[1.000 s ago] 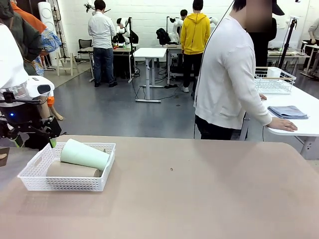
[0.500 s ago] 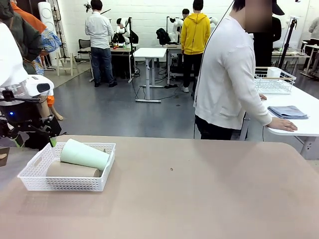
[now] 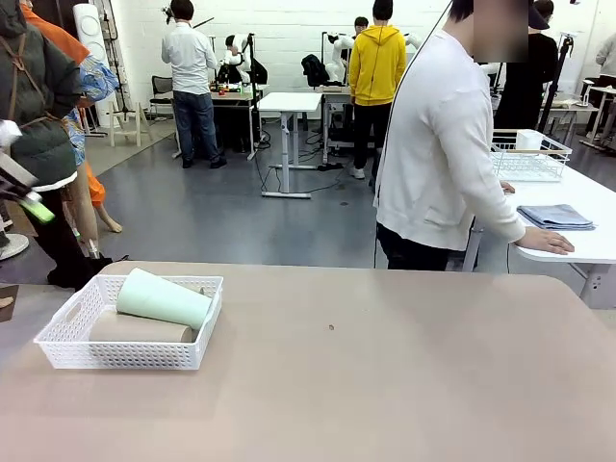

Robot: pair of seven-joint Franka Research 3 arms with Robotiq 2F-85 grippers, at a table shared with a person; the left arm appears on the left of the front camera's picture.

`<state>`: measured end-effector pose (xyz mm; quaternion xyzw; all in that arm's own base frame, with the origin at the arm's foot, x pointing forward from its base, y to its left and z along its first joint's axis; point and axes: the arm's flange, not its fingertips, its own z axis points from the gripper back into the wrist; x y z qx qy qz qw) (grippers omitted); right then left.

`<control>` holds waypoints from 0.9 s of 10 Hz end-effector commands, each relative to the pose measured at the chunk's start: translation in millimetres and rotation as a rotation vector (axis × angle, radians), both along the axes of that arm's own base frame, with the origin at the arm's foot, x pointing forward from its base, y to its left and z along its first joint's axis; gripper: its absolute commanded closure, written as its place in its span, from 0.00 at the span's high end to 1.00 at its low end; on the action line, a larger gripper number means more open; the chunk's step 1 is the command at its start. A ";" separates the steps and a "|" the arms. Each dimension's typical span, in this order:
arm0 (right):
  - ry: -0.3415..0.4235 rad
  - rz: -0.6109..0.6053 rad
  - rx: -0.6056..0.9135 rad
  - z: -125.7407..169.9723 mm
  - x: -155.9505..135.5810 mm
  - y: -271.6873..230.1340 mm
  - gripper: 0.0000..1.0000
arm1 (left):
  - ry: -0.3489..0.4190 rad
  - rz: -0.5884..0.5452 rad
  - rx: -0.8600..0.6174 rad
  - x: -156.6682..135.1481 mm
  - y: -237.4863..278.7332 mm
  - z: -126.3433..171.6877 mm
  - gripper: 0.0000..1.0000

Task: Clean and organize the cups into the basket.
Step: Move the Organizing basket back to the left side of the table.

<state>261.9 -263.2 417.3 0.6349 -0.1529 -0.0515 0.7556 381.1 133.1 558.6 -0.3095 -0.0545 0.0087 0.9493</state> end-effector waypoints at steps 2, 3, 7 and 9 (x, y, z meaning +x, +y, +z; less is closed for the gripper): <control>-0.005 -0.002 0.005 0.5 -1.3 1.5 1.00 | 0.012 -0.017 -0.279 20.1 81.3 -12.3 1.00; -0.005 -0.002 0.005 0.5 -1.3 1.5 1.00 | -0.022 0.013 -0.352 20.0 108.2 -18.5 1.00; -0.005 -0.002 0.005 0.5 -1.3 1.5 1.00 | -0.110 0.158 -0.582 3.8 186.9 -21.5 1.00; -0.005 -0.002 0.005 0.5 -1.3 1.5 1.00 | -0.100 0.188 -0.614 -2.2 206.6 -26.2 1.00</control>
